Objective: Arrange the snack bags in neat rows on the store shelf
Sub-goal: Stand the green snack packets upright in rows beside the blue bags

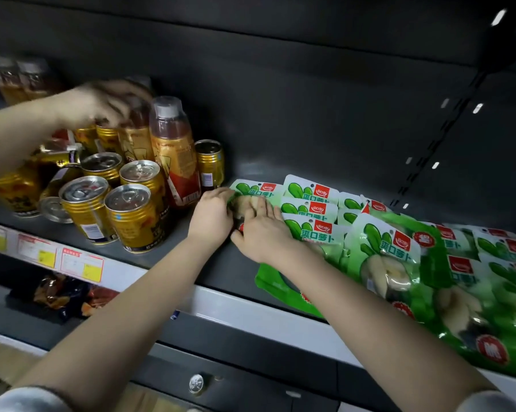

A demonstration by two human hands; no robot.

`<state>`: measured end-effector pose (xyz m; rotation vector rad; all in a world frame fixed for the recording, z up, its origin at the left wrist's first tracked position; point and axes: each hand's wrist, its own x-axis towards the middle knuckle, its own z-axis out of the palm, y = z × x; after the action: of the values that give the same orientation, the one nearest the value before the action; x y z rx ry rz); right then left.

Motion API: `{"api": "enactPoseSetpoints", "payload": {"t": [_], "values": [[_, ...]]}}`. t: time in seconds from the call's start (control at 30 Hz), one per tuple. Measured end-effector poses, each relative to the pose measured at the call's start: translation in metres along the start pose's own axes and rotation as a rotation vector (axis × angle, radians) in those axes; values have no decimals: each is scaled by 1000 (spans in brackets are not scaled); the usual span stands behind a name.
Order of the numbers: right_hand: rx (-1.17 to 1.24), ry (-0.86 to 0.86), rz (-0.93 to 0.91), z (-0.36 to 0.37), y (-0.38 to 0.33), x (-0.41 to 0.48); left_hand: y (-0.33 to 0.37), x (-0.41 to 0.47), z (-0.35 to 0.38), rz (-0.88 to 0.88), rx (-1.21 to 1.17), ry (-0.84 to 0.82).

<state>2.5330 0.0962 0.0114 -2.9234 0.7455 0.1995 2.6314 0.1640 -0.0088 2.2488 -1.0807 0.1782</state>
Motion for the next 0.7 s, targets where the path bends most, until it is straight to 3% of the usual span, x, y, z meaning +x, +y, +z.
{"api": "enactPoseSetpoints", "payload": {"t": [0.2, 0.4, 0.7], "values": [[163, -59, 70, -9, -7, 17, -10, 3, 6, 2, 113, -76], [219, 7, 114, 3, -13, 29, -15, 4, 5, -42, 166, -253], [274, 32, 95, -7, -12, 23, -12, 1, 1, -76, 89, -226]]}}
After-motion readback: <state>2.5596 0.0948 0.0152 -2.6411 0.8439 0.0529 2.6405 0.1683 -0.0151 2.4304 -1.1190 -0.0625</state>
